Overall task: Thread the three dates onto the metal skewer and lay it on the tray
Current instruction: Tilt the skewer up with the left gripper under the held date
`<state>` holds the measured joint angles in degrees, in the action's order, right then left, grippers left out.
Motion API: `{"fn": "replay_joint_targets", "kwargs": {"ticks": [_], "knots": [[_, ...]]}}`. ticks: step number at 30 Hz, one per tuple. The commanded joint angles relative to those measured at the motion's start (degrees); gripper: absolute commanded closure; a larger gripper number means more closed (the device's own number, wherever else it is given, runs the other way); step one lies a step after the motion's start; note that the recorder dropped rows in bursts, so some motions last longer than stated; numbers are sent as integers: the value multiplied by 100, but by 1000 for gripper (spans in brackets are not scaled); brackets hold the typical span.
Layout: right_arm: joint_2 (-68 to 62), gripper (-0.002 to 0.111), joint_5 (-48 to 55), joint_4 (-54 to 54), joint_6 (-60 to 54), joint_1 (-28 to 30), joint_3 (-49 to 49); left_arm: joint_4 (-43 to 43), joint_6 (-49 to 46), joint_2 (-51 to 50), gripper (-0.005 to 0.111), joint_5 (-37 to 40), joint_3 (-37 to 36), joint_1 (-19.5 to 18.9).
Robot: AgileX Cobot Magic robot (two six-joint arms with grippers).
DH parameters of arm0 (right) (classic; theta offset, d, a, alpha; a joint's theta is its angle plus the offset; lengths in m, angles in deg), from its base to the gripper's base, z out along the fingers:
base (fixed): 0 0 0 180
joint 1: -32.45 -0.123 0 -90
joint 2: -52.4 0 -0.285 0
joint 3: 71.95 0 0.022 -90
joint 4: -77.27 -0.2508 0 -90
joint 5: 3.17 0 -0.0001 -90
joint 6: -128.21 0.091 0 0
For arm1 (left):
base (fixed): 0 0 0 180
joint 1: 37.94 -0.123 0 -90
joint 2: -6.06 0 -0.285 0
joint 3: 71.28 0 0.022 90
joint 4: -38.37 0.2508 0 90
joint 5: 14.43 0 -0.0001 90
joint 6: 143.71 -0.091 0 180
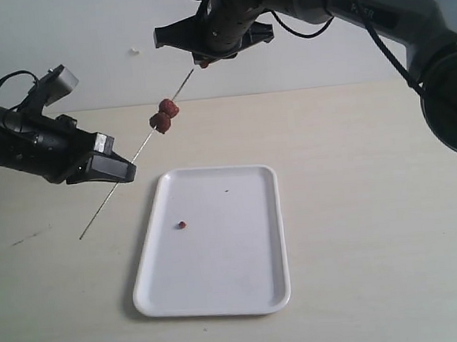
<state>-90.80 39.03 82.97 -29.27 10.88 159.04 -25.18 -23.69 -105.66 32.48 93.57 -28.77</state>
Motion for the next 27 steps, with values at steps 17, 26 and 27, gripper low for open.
{"fn": "replay_joint_targets", "kwargs": {"ticks": [17, 26, 27], "knots": [[69, 88, -93, 68, 6, 26, 24, -633, -5, 20, 107, -108, -50, 288], [69, 88, -93, 58, -18, 26, 24, -778, -70, 20, 107, -82, -50, 288], [69, 88, -93, 58, -18, 26, 24, -778, -70, 20, 107, -82, -50, 288]]}}
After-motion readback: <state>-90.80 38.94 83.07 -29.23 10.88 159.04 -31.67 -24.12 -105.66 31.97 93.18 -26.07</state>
